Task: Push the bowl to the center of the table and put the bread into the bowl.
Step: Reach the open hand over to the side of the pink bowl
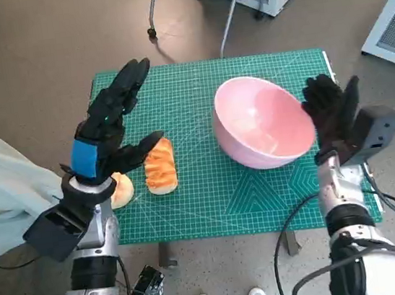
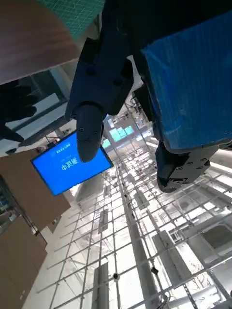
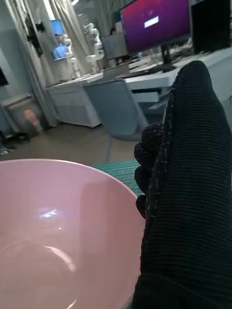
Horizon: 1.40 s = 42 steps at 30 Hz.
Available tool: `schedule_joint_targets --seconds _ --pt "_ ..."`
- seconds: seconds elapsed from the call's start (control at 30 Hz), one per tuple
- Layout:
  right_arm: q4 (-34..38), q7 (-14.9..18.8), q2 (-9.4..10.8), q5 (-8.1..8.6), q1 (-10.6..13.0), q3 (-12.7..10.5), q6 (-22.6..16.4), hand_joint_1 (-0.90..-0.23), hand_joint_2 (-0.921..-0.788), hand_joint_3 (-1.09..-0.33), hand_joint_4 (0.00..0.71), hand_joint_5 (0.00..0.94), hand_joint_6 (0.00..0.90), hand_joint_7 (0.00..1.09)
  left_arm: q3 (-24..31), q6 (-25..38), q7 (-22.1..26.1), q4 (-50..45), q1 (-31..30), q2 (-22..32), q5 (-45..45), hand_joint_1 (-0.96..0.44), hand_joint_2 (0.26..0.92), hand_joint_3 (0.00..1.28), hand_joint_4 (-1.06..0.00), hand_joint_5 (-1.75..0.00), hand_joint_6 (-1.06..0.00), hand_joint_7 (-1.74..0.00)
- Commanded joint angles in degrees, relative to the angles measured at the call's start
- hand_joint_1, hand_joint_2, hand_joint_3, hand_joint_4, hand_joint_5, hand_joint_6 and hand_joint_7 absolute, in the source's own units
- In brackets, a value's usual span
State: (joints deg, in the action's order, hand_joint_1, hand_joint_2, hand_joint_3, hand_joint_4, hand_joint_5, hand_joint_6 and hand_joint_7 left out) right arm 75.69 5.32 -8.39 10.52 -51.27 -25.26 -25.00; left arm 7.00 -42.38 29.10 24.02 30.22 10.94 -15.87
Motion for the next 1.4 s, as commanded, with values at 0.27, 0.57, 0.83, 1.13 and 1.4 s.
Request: schedule_joint_targets --seconds 0.27,0.57,0.83,1.13,1.4 --pt "1.1 -0.6 3.3 0.6 -0.8 -1.0 2.7 -0.506 -0.921 -0.788 0.263 0.006 0.204 0.44 0.3 0.3 0.0 -1.9 -2.7 0.4 -0.5 -0.37 0.921 0.2 -0.29 0.0 -0.43 -0.03" --pt "1.1 -0.2 4.6 -0.04 -1.6 -0.3 3.2 -0.514 -0.921 -0.786 0.275 0.01 0.226 0.45 0.6 0.3 -0.7 -2.6 -3.9 0.4 -0.1 -0.37 0.921 0.2 -0.29 0.0 -0.43 -0.03" --pt "1.0 0.5 5.0 -0.26 -2.0 -0.1 3.3 -0.522 -0.921 -0.77 0.277 0.007 0.228 0.46 0.5 0.5 -1.4 -2.6 -4.4 0.2 0.2 -0.36 0.921 0.21 -0.29 0.0 -0.43 -0.03" --pt "0.1 2.5 4.4 -0.39 -2.9 0.7 0.7 -0.527 -0.921 -0.764 0.276 0.005 0.208 0.46 0.2 0.9 -2.4 -2.5 -4.9 -0.1 0.8 -0.37 0.921 0.2 -0.29 0.0 -0.43 -0.02" --pt "-2.0 5.1 3.3 -1.91 -3.9 3.1 -6.6 -0.53 -0.921 -0.772 0.264 0.003 0.184 0.51 0.0 0.7 -3.1 -2.2 -5.1 0.4 2.2 -0.36 0.921 0.21 -0.3 0.0 -0.43 -0.02"
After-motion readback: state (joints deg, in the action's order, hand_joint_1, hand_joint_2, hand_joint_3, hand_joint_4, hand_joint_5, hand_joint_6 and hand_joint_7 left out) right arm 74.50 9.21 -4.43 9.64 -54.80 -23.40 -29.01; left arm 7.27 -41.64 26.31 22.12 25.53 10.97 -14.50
